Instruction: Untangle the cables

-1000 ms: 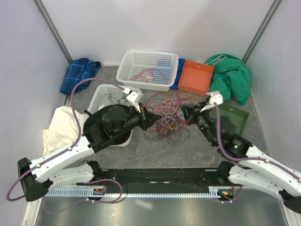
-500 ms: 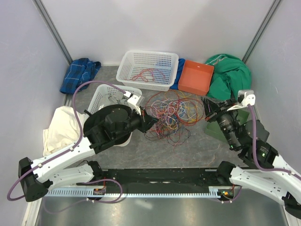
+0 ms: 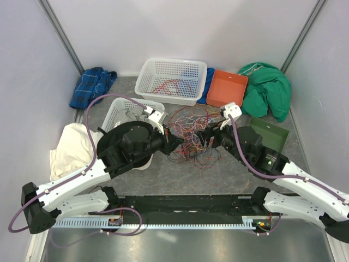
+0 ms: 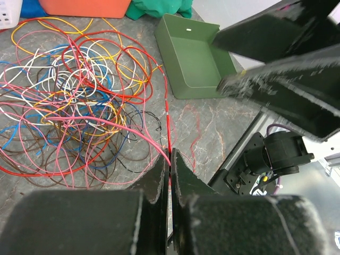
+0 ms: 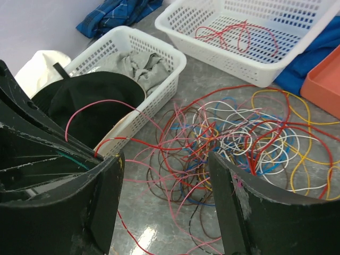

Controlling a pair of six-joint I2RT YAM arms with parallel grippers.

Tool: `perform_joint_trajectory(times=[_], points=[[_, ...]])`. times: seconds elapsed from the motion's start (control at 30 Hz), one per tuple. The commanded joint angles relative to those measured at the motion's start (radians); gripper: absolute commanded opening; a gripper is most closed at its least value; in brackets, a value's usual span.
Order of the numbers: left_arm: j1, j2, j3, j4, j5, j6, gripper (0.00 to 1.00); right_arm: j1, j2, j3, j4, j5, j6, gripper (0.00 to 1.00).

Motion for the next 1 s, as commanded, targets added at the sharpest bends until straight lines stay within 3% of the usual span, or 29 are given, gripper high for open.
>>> perform_joint_trajectory(times=[0.0, 0.27, 0.5, 0.73, 0.97], points=[[0.001, -0.006, 0.029, 0.027, 0.038, 0.033, 0.02, 0.001, 0.015, -0.002, 0.06, -0.055, 0.034, 0.73], [0.001, -0.006, 0.033, 0.027, 0.055, 0.034, 0.02, -0.001, 0.055, -0.076, 0.122, -0.048, 0.126, 0.95], [0.002, -0.015, 0.029, 0.027, 0.067, 0.034, 0.02, -0.047, 0.067, -0.16, 0.203, -0.067, 0.273, 0.97], [0.002, -0.029, 0.016, 0.026, 0.061, 0.041, 0.02, -0.217, -0.051, -0.372, 0.542, -0.308, 0.527, 0.97], [0.001, -0.035, 0.013, 0.029, 0.041, 0.045, 0.02, -0.285, -0.057, -0.496, 0.824, -0.46, 0.726, 0.98]])
